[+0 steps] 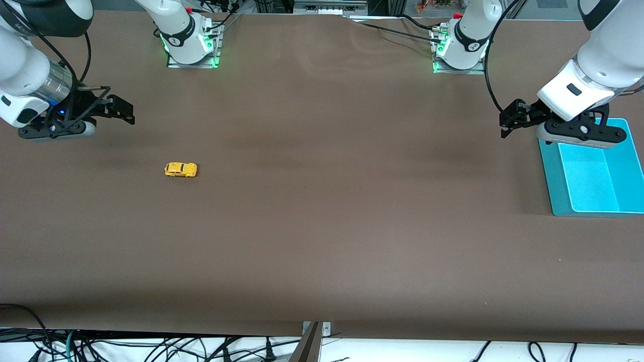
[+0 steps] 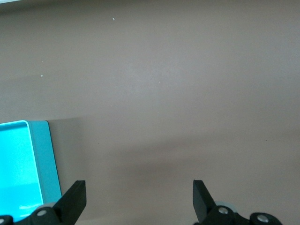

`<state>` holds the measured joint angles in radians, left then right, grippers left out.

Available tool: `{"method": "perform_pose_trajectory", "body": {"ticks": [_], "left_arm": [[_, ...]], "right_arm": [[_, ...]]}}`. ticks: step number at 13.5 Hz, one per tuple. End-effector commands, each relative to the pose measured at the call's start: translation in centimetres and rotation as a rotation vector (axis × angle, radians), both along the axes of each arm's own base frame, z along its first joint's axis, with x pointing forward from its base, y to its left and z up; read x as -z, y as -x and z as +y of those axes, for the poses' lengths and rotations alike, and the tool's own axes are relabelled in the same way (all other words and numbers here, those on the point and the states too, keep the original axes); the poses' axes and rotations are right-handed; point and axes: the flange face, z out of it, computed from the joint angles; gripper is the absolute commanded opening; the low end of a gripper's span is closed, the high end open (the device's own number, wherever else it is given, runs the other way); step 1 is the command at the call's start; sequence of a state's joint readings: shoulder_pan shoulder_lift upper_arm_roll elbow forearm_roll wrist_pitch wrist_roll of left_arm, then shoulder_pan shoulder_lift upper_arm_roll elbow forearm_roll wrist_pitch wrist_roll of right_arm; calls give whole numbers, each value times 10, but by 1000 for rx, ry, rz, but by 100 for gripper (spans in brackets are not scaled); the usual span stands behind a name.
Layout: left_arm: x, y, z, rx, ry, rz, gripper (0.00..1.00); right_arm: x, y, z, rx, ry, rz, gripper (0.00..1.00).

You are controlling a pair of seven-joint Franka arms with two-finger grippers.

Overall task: Wind and store yellow beetle car
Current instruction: 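Lower the right gripper and grasp the yellow beetle car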

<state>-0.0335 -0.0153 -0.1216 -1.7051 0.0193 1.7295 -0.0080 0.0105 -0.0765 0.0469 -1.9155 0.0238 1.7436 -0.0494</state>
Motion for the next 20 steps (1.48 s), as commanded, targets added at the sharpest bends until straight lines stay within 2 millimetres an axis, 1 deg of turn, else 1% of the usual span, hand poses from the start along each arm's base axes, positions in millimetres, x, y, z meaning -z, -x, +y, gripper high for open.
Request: {"method": "perform_pose_trajectory", "body": {"ticks": [1,2,3,4,6,7,8,9,11,12,14,15,16,18,20], "left_arm": [[-6,-3,-2,-6,25,5,100],[-6,-3,-2,-5,23,6,100],[-5,-3,-2,-6,23,8,100],[-6,-3,-2,-6,25,7,100],[-6,-3,-2,-6,25,7,100],[-6,-3,-2,-6,25,7,100],[-6,-3,-2,-5,23,6,100],[-6,-3,-2,-6,25,7,100],[-6,-3,-3,-4,23,6,100],[-6,-3,-2,-5,23,6,100],[-6,-3,-3,-4,23,7,100],[-6,-3,-2,-5,23,6,100],[-6,-3,-2,-5,23,6,100],[-5,-3,-2,-6,25,8,100],[-5,-3,-2,-6,23,8,100]], "right_arm": [[8,3,-2,-2,22,-20,100],[26,5,-3,-9,26,-16,100],[46,9,-2,-60,24,-13,100],[69,14,-1,-134,19,-5,100],[104,23,-2,-260,23,-5,100],[122,28,3,-327,22,8,100],[137,32,12,-418,16,20,100],[151,33,16,-500,6,26,100],[178,31,25,-702,-12,21,100],[192,28,26,-813,-27,17,100],[221,21,19,-1014,-54,0,100],[238,18,11,-1099,-72,-2,100],[255,13,7,-1190,-79,-21,100],[279,8,2,-1311,-86,-52,100],[296,6,-2,-1365,-91,-63,100]]}}
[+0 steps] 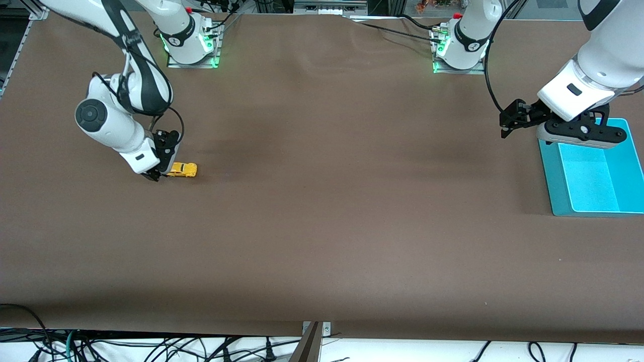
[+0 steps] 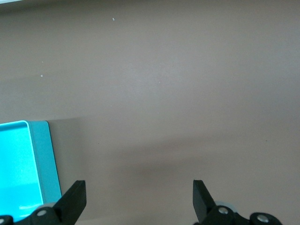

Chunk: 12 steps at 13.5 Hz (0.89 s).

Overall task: Wind and store yellow beetle car
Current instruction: 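Lower the right gripper and grasp the yellow beetle car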

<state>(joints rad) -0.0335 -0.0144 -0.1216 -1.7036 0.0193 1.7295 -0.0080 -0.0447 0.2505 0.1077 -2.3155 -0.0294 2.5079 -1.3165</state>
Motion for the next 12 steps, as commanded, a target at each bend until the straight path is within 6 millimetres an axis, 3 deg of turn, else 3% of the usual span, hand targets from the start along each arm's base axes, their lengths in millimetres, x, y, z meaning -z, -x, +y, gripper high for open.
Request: {"method": "perform_pose_trajectory", "body": {"ticks": [1,2,4,6,12], "left_arm": [[-5,-3,-2,-6,24,9,100],[-6,-2,-2,-6,24,7,100],[-5,-3,-2,-5,23,8,100],[-6,-2,-2,-6,24,7,100],[-5,-3,-2,-5,23,8,100]], "right_arm": [[15,-3,-2,-91,-12,-19,100],[18,-4,-3,-95,-13,-24,99],[24,-3,-2,-97,-17,-23,87],[28,-2,-2,-91,-20,-16,63],[29,1,-2,-92,-19,-15,4]]}}
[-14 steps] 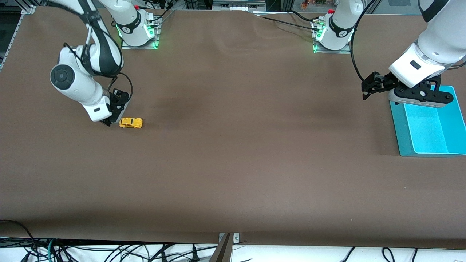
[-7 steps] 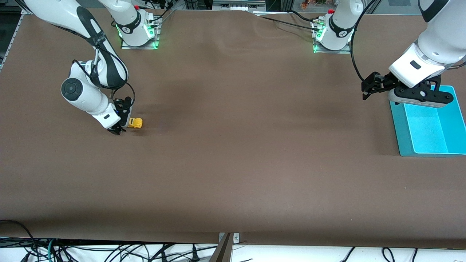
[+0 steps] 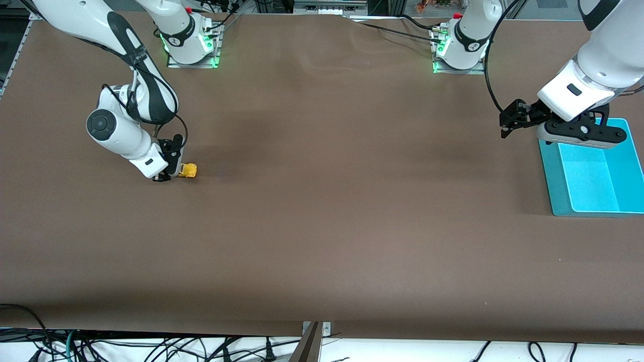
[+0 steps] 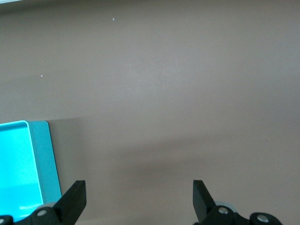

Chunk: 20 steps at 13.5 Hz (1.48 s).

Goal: Wind and store yellow beetle car

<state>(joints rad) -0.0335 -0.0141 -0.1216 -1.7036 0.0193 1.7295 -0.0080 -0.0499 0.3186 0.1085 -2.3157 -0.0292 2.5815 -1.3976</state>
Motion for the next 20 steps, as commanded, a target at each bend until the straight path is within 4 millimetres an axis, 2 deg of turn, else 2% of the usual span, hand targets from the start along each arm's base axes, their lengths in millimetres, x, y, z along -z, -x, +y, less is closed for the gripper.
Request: {"method": "perform_pose_trajectory", "body": {"ticks": [1,4,5,6,9,15,18,20], "left_arm": [[-6,-3,-2,-6,25,7,100],[-6,-3,-2,-5,23,7,100],[-6,-2,-2,-6,25,5,100],[-6,-3,-2,-5,23,7,100],[-6,-3,-2,-5,23,7,100],[-6,-3,-2,-6,25,7,100],[-6,-2,-2,-5,23,5,100],[-6,-2,-2,-7,23,5,100]], "right_arm": [[-4,1,9,-36,-10,-12,3],[-29,-11,53,-105,-31,-38,2],[-35,-15,64,-117,-38,-40,3],[-36,-16,67,-115,-40,-40,3],[-15,-16,68,-114,-51,-37,3],[1,-12,68,-135,-57,-41,3],[9,-10,52,-129,-56,-41,3],[14,-8,32,-124,-48,-31,4]]}}
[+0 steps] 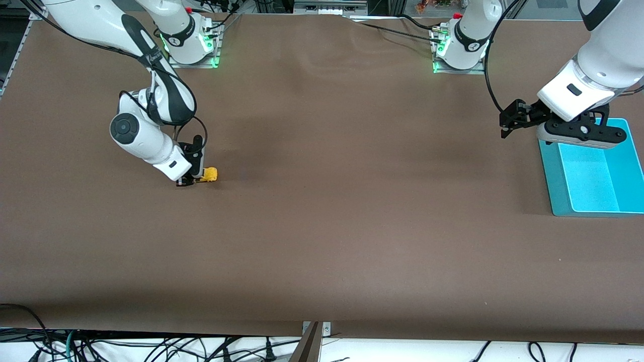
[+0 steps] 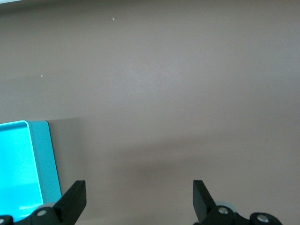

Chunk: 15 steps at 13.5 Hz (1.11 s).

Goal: Wind and store yellow beetle car

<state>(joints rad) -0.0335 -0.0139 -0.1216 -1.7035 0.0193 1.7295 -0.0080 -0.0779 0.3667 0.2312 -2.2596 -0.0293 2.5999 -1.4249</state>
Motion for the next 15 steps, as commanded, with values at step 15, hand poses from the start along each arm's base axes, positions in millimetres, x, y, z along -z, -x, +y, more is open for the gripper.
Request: {"method": "perform_pose_trajectory", "body": {"ticks": [15], "left_arm": [[-6,-3,-2,-6,25,7,100]], "right_arm": [[12,9,-179,-8,51,-3,18]]}}
